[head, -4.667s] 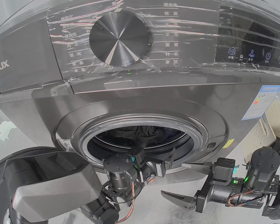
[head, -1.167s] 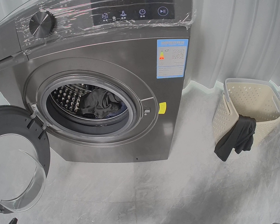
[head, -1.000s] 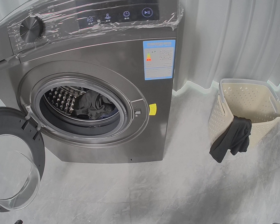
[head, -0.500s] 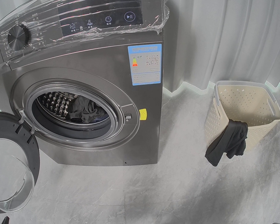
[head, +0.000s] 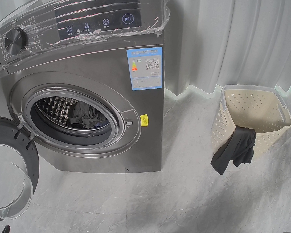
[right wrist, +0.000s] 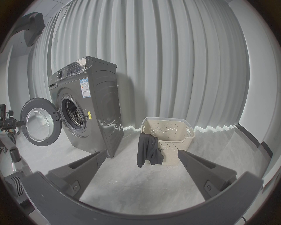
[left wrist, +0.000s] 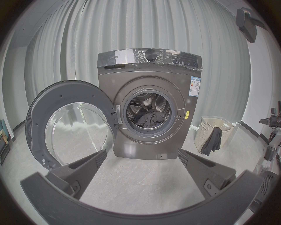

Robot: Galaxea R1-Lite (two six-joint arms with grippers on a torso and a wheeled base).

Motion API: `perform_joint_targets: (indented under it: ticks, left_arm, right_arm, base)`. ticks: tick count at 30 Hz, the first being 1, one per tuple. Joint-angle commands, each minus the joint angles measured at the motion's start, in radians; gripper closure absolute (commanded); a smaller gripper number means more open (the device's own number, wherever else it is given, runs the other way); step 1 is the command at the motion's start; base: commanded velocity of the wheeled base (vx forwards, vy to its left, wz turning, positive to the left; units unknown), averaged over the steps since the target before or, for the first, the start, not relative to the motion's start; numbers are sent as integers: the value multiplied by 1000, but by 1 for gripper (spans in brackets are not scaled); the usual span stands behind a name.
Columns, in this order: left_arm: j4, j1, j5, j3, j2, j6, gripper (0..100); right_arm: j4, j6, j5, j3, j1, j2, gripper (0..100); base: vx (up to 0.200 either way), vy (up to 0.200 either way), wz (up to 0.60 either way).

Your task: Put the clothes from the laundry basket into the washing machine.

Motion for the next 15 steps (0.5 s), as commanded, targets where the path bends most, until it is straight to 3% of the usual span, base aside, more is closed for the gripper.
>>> perform_joint_targets:
  ticks: [1,7,13,15]
  left_arm:
    - [1,0,2,15,-12,0,0]
    - [1,0,2,16,-12,-5,0]
    - [1,0,0,16,-12,-6,0]
    - [1,0,2,16,-12,-8,0]
  right_arm:
    - [0,-1,0,16,0,-13,0]
    - [0,-1,0,16,0,-13,0]
    - [0,-2,2,16,0,-13,0]
    - [0,-2,2,16,0,-13,0]
  base:
    - [0,-200,0]
    - [0,-33,0]
    - [0,0,-600]
    - [0,0,0]
